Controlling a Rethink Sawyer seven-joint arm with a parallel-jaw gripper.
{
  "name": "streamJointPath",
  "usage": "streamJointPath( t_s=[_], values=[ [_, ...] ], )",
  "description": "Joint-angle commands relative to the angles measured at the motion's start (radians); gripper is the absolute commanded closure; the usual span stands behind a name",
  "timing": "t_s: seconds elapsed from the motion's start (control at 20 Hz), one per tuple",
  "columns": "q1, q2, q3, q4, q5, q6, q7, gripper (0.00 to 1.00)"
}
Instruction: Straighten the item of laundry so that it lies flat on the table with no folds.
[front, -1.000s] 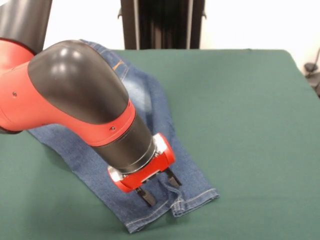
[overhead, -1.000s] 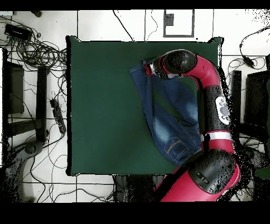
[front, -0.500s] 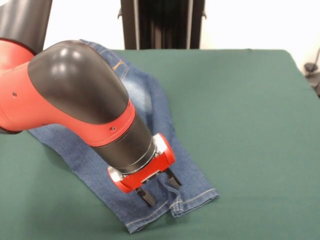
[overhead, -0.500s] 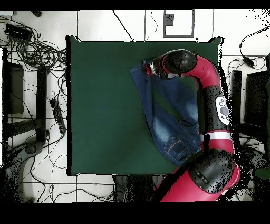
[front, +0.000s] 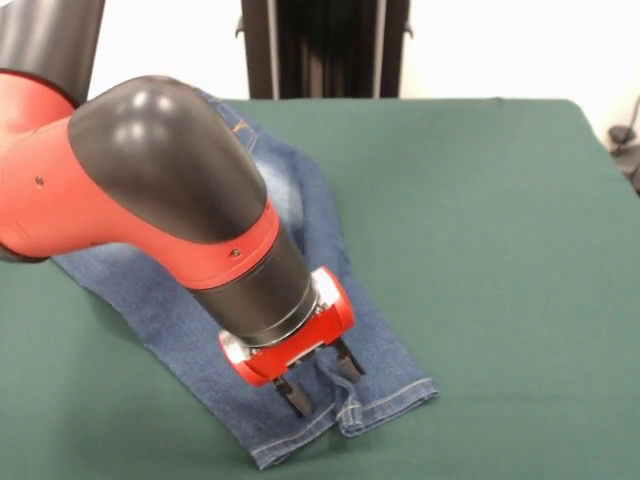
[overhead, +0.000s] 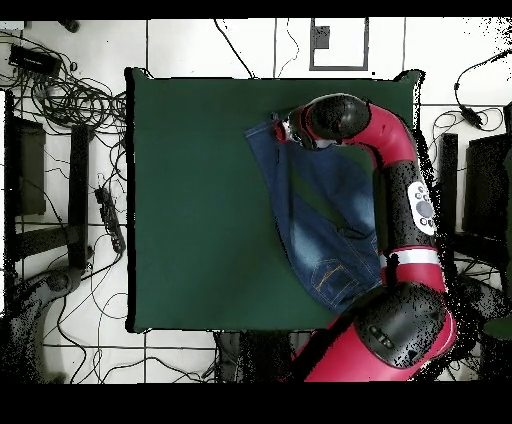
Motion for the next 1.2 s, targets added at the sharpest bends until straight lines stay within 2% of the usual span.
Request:
streamJointPath(
  t_s=[0.05, 0.3, 0.6, 1.0, 1.2],
  values=[
    [0.097, -0.036, -0.101, 0.147, -0.106, -0.292, 0.061, 0.00],
    [0.153, -0.108, -0.146, 0.200, -0.090, -0.315, 0.186, 0.00],
    [0.236, -0.167, -0.218, 0.216, -0.045, -0.326, 0.305, 0.00],
    [0.330, -0.188, -0.303, 0.170, 0.014, -0.302, 0.367, 0.00],
    [0.379, -0.164, -0.338, 0.096, 0.045, -0.231, 0.379, 0.00]
  ],
)
